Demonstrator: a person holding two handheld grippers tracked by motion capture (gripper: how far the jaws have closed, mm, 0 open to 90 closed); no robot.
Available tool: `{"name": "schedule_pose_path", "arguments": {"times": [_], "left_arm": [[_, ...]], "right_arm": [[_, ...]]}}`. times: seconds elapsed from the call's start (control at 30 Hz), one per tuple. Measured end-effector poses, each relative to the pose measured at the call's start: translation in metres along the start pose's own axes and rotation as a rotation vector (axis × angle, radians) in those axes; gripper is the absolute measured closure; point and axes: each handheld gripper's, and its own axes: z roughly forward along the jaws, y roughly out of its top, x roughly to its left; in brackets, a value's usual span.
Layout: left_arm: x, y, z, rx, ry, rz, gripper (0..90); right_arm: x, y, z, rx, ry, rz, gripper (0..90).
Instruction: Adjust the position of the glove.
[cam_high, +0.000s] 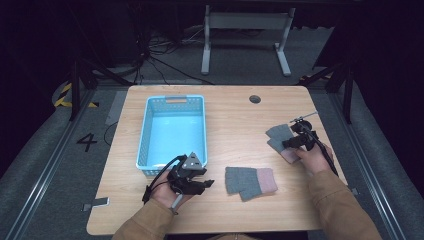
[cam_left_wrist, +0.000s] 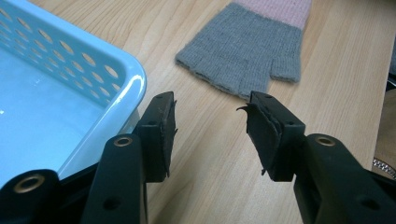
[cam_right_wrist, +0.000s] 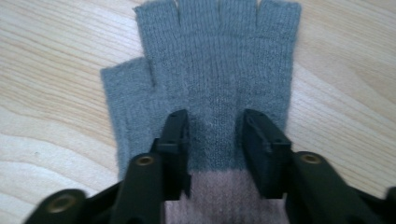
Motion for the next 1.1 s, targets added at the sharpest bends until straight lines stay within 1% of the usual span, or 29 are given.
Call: {"name": "schedule_pose_path", "arguments": {"times": [0.07,0.13,0.17,0.3,0.37,0.5,0.57,0.6,0.8,0.83,0.87,0.9,0.93,0.97,1.03,1.07,1.1], "left_arm": [[0.000,0.000,0.000,0.000,0.001,0.000,52.7],[0.000,0.000,-0.001,-0.002,0.001,0.001,52.7],[0.000,0.000,-0.001,-0.002,0.001,0.001,52.7],[0.000,0.000,-0.001,-0.003,0.001,0.003,52.7],[0.000,0.000,-0.002,-0.006,0.001,0.002,52.7],[0.001,0.000,-0.002,-0.006,0.002,0.001,52.7],[0.001,0.000,-0.002,-0.004,0.001,0.003,52.7],[0.001,0.000,-0.002,-0.004,0.001,0.004,52.7],[0.000,0.001,-0.001,-0.007,-0.001,0.001,52.7],[0.000,0.001,-0.001,-0.007,-0.001,0.001,52.7],[0.000,0.001,-0.001,-0.006,0.000,0.002,52.7],[0.000,0.002,-0.001,-0.005,-0.002,0.003,52.8],[0.000,0.002,-0.001,-0.005,-0.002,0.003,52.7],[0.000,0.002,-0.001,-0.004,-0.002,0.003,52.8],[0.000,0.002,-0.001,-0.006,-0.002,0.005,52.8],[0.000,0.002,-0.001,-0.006,-0.002,0.005,52.8],[0.000,0.002,-0.001,-0.006,-0.002,0.005,52.8]], "right_arm": [[0.002,0.001,0.000,0.013,0.004,-0.012,73.1],[0.005,0.002,-0.001,0.017,0.001,-0.025,76.7],[0.006,0.002,-0.001,0.017,-0.004,-0.035,77.5],[0.007,0.003,-0.001,0.019,-0.010,-0.031,78.9],[0.007,0.004,-0.004,0.008,-0.009,-0.032,79.6],[0.006,0.004,-0.013,-0.019,0.009,-0.040,79.7],[0.007,0.004,-0.016,-0.017,0.011,-0.042,79.6],[0.007,0.005,-0.022,-0.021,0.020,-0.053,79.6],[0.011,0.007,-0.044,-0.042,0.055,-0.090,79.3],[0.012,0.007,-0.048,-0.041,0.065,-0.098,79.2],[0.012,0.007,-0.048,-0.041,0.065,-0.098,79.2],[0.013,0.008,-0.054,-0.039,0.087,-0.115,79.0],[0.013,0.008,-0.054,-0.039,0.087,-0.115,79.0],[0.015,0.008,-0.061,-0.042,0.095,-0.127,78.9],[0.018,0.008,-0.067,-0.047,0.107,-0.146,78.8],[0.019,0.008,-0.070,-0.050,0.119,-0.154,78.7],[0.019,0.008,-0.070,-0.050,0.119,-0.154,78.7]]}}
